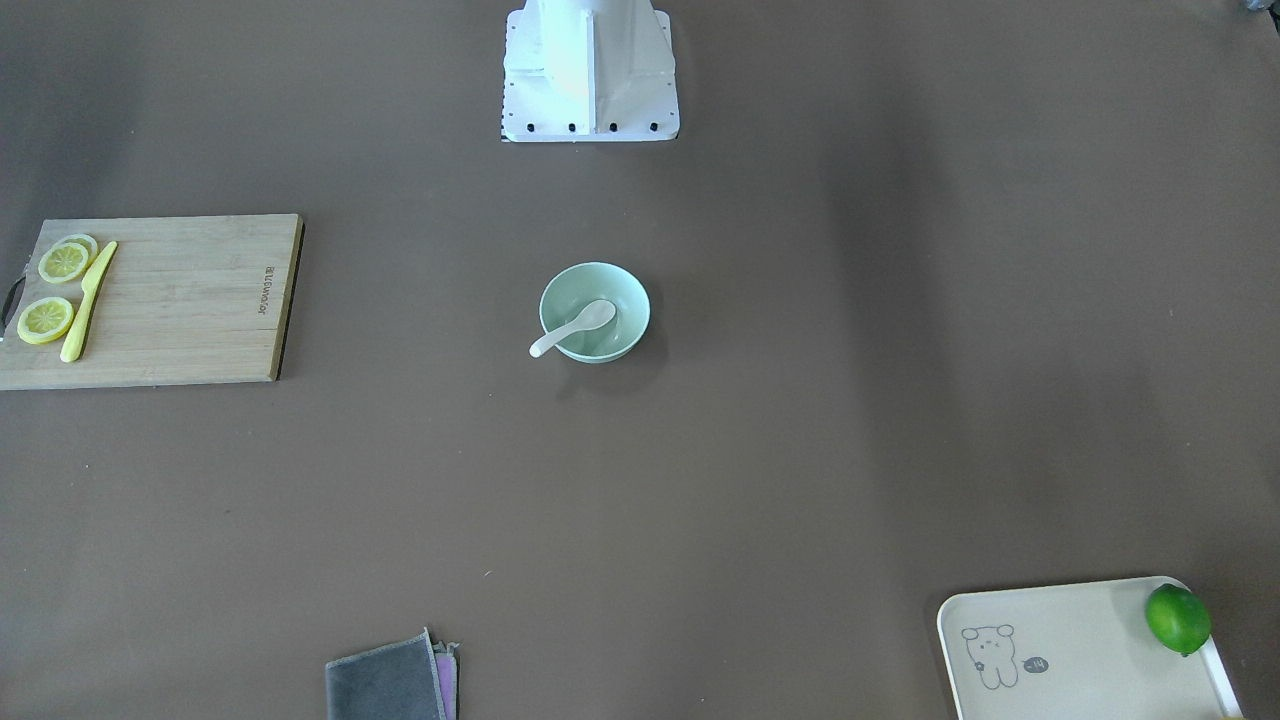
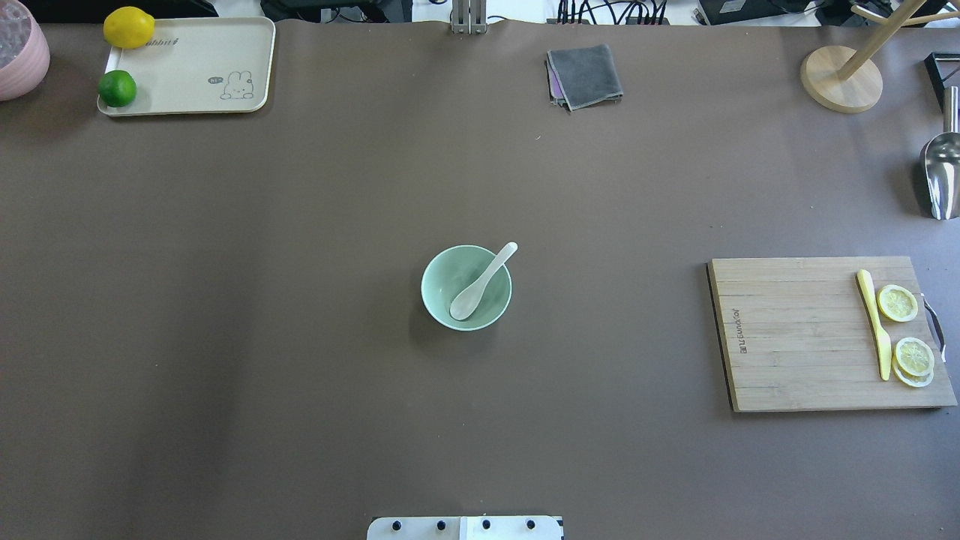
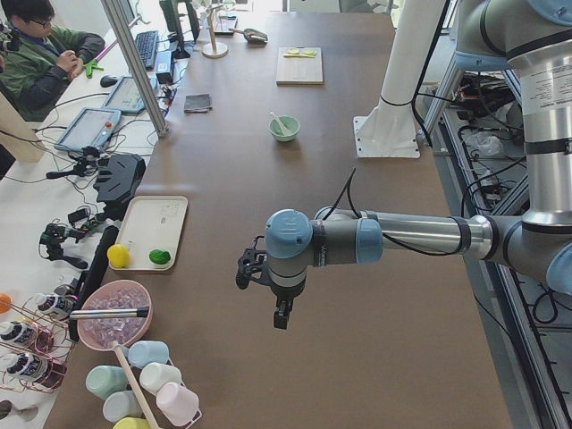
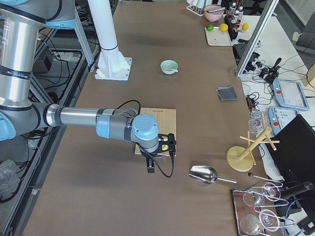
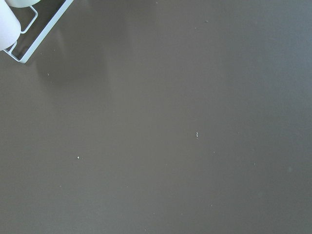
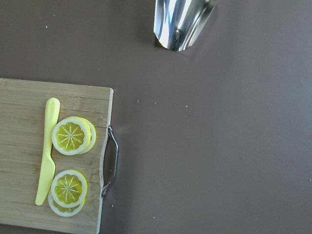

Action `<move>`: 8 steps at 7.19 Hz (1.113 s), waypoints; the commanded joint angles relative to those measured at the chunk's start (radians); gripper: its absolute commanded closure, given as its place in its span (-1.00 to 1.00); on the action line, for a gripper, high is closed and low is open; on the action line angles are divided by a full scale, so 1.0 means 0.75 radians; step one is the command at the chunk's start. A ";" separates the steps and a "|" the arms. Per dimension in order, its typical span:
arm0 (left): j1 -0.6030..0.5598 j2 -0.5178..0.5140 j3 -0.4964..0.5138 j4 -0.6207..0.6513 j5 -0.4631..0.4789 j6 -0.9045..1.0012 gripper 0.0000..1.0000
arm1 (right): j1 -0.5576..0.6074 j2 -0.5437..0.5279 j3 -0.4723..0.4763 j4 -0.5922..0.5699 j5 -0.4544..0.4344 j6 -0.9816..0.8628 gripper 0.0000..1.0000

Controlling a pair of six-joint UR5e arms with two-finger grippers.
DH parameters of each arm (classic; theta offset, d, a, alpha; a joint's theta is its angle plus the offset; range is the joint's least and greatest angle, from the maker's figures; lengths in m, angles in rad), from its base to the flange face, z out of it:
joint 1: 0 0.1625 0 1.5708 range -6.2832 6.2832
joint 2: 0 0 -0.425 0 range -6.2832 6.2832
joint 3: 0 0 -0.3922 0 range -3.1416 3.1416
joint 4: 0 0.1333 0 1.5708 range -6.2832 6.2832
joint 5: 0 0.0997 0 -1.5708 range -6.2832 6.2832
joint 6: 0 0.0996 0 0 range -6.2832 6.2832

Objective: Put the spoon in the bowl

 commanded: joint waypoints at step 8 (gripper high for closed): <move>0.002 0.000 -0.012 -0.001 -0.002 0.001 -0.97 | -0.012 -0.004 -0.007 -0.004 0.005 -0.143 -1.00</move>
